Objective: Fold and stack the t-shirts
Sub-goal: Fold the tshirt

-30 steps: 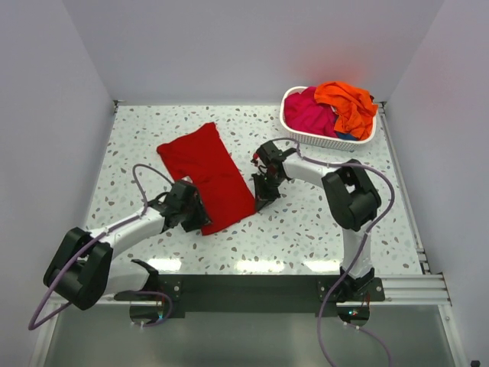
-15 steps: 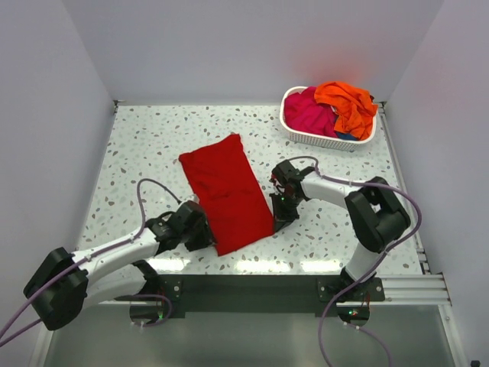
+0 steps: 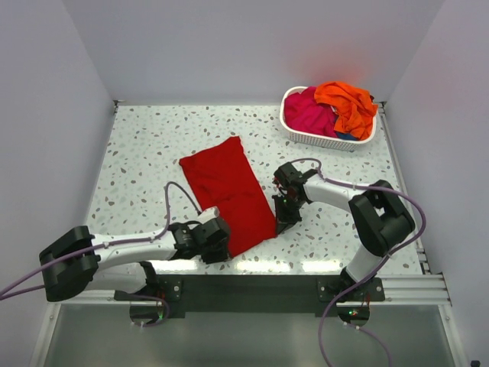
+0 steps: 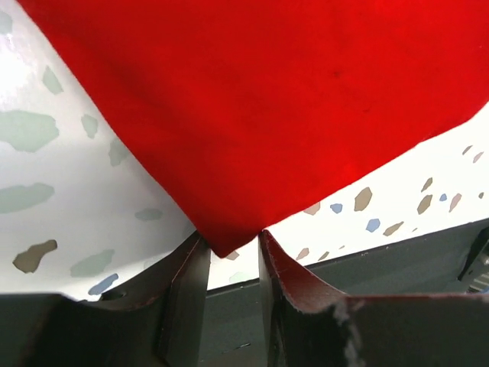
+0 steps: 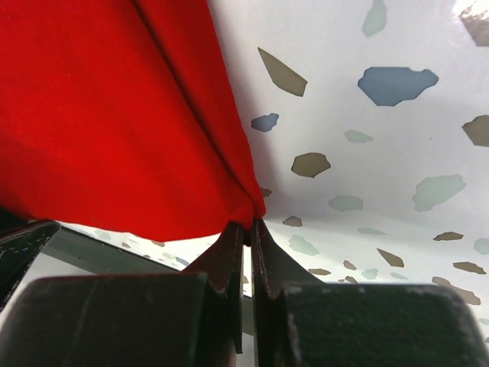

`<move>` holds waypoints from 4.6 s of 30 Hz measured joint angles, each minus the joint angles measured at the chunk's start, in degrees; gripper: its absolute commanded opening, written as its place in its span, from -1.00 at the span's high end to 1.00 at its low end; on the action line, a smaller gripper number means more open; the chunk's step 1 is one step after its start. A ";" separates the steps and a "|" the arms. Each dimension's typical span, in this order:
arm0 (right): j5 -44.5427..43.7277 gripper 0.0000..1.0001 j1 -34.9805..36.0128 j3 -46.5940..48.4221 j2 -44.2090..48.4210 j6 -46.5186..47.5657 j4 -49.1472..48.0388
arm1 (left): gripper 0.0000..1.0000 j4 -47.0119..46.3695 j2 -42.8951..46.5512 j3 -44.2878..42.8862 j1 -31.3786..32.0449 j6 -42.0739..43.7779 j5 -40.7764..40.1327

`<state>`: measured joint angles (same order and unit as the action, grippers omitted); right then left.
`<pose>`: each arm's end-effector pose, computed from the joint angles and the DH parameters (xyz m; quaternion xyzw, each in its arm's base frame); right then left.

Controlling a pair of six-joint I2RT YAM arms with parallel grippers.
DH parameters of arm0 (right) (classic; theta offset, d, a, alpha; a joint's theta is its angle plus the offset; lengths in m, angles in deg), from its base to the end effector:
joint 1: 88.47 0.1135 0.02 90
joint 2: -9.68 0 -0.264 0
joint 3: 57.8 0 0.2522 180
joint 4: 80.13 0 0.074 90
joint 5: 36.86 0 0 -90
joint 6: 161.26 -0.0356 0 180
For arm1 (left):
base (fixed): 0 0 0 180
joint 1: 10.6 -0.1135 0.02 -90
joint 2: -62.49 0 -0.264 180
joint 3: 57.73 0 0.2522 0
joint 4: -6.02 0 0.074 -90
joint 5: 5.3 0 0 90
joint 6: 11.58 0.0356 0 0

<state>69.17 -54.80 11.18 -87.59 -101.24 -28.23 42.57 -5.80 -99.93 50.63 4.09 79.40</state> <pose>0.2392 0.1711 0.1492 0.0437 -0.9857 -0.1627 0.0013 0.0987 -0.1730 0.1507 -0.1216 0.9630 -0.2017 0.1309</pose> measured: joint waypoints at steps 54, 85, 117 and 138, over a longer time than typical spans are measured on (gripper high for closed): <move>-2.05 1.00 0.07 0.17 7.32 3.43 6.64 | 1.00 5.57 6.32 0.04 7.87 -5.33 -4.70; -8.07 1.00 0.02 40.02 -4.90 5.60 24.00 | 1.00 21.03 11.76 -18.27 -11.26 0.81 -9.79; -6.78 -0.97 -4.17 82.44 -40.83 0.81 14.21 | -0.69 11.87 -16.41 -38.16 -47.30 28.02 -0.96; 5.95 -0.86 -13.42 48.81 -24.24 4.13 -2.54 | -0.80 0.66 -6.71 -14.99 -44.33 23.67 6.95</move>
<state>75.11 -68.22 59.99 -111.83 -97.11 -30.77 43.22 -12.51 -114.93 6.30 27.76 86.35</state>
